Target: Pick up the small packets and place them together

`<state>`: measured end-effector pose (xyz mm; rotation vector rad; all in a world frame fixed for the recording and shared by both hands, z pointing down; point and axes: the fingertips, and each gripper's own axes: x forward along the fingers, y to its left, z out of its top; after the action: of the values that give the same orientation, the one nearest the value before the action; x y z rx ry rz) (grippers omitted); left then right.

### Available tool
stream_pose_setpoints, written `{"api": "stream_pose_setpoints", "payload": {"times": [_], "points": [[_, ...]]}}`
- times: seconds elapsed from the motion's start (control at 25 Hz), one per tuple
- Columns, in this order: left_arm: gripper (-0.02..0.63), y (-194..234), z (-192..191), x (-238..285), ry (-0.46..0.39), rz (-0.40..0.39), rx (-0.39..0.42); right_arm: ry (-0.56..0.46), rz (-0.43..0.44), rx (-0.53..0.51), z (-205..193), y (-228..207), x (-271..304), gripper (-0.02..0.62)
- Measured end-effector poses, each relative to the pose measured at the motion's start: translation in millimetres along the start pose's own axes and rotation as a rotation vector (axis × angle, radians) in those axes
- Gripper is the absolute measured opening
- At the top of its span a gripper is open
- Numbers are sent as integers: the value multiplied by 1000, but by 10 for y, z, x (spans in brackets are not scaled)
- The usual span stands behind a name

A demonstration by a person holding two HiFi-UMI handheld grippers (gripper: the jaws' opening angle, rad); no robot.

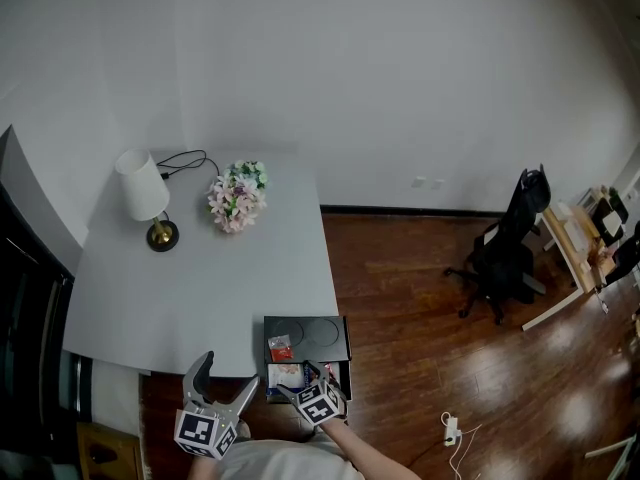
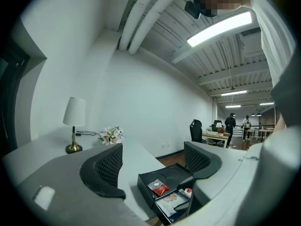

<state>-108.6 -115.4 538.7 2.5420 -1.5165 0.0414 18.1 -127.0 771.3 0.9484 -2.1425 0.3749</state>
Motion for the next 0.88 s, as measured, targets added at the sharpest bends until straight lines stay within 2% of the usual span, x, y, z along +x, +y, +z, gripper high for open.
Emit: {"api": "stream_pose_setpoints", "payload": {"times": [0.04, 0.12, 0.28, 0.32, 0.36, 0.52, 0.64, 0.68, 0.76, 0.88], "points": [[402, -3, 3, 1, 0, -1, 0, 18, -28, -35, -11, -15, 9, 409], [400, 1, 9, -13, 0, 4, 0, 37, -51, -70, -28, -12, -18, 390], [400, 59, -4, -52, 2, 18, -2, 62, -25, -2, -116, 63, -28, 388], [400, 69, -12, -54, 3, 19, -4, 74, -22, 9, -145, 67, 7, 372], [400, 74, -22, -54, 3, 20, -6, 86, -20, 11, -168, 66, 51, 328], [400, 76, -20, -71, 0, 23, -3, 148, 8, -8, -238, 95, 212, 331], [400, 62, -29, -73, 1, 22, -3, 168, 28, 22, -279, 91, 246, 319], [402, 57, -27, -70, 3, 20, -1, 157, 27, 24, -254, 80, 231, 291], [400, 48, -20, -65, 2, 18, 2, 140, 23, 19, -201, 51, 185, 140], [402, 44, -22, -81, 2, 19, 1, 138, 40, 28, -201, 52, 82, 124]]}}
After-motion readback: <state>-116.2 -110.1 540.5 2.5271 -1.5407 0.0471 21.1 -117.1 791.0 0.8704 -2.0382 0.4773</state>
